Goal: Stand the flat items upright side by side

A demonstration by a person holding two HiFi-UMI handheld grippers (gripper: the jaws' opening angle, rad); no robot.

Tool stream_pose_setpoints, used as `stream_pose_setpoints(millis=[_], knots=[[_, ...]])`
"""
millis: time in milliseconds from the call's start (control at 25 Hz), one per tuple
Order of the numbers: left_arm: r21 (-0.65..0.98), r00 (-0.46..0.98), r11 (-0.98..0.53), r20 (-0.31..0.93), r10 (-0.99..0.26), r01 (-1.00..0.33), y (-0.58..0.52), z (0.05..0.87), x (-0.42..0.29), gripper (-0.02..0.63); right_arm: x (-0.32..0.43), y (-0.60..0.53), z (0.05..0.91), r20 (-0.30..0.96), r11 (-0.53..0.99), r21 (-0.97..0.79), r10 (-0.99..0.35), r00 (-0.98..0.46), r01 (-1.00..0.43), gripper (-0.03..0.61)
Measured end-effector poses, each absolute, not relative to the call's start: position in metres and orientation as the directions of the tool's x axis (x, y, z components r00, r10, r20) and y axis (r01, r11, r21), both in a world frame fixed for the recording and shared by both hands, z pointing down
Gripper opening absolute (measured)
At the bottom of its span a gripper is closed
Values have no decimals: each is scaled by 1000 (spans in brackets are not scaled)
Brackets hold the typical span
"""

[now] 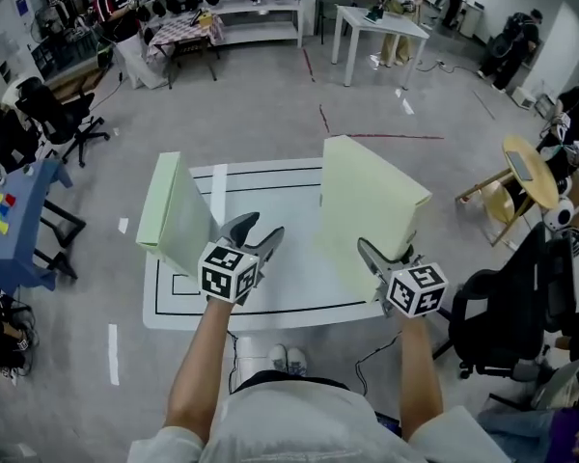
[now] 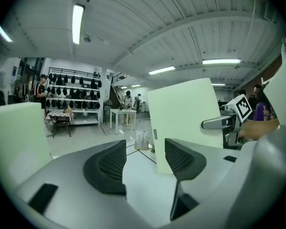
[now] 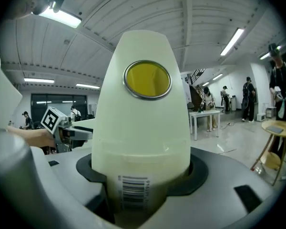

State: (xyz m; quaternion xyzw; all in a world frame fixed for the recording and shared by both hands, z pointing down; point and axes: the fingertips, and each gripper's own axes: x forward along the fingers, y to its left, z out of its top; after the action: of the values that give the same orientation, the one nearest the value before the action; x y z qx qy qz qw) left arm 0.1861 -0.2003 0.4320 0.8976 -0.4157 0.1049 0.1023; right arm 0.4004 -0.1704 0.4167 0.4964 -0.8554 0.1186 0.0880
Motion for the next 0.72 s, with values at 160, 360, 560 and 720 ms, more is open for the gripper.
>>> stream_pose_setpoints(millis=[160, 360, 560, 720], knots=[[77, 580, -578, 197, -790, -813, -187, 395, 165, 265, 391, -171, 398, 235, 464, -27, -858, -457, -885, 337], [47, 524, -523, 133, -841, -851, -158, 350, 139, 264, 370, -168, 387, 205, 507, -6, -843, -497, -862, 337], [-14, 457, -460, 84, -885, -888, -133, 307, 102, 261, 338, -164, 376, 185, 533, 3, -832, -523, -846, 337], [-38, 390, -394, 71, -918, -919, -128, 293, 63, 253, 308, -163, 374, 184, 561, 10, -815, -550, -828, 336]])
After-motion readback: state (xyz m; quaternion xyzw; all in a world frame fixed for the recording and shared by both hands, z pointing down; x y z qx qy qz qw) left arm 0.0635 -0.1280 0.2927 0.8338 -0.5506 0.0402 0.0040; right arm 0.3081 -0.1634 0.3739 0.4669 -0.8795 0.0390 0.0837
